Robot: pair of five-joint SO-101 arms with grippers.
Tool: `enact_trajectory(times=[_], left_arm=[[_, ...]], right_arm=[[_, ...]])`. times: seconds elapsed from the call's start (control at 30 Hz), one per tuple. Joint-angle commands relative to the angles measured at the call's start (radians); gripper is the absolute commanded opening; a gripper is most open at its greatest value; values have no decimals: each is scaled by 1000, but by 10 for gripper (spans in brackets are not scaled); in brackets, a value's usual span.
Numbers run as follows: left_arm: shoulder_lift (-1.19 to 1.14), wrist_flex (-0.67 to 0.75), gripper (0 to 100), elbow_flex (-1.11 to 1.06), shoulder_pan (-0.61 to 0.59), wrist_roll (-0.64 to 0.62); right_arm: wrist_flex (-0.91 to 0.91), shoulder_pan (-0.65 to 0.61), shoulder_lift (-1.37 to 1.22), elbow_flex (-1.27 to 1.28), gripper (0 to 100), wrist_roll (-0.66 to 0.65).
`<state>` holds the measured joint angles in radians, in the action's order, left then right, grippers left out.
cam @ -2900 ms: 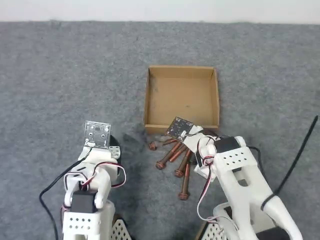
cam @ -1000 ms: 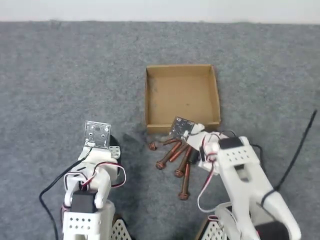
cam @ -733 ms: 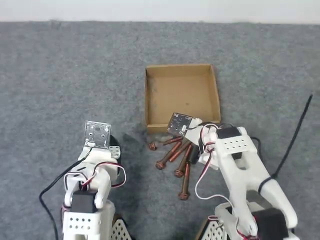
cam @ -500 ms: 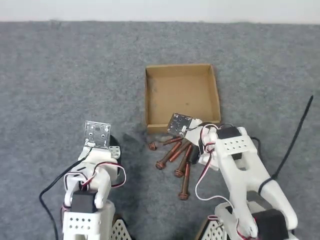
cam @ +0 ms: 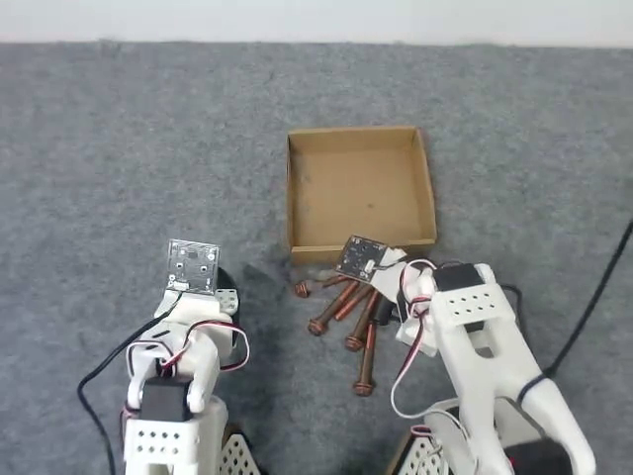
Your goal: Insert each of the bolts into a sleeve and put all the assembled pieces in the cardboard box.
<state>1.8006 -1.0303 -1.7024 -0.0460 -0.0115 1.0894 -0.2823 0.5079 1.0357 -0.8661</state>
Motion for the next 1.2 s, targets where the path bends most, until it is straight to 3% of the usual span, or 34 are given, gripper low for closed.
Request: enact_trajectory(times=[0.0,0.67,0.8,0.87,1.17], left_arm=[[20,23,13,18,2,8],[20,23,13,18,2,8],[20,20,13,18,2,8],[20,18,13,18,2,8],[20,23,13,18,9,6]], right_arm=[[-53,-10,-22,-6,133,9],[-114,-53,-260,-83,132,6],[-114,-47,-265,-83,5,12],[-114,-45,-265,-80,23,14],[-148,104,-208,-91,6,282]])
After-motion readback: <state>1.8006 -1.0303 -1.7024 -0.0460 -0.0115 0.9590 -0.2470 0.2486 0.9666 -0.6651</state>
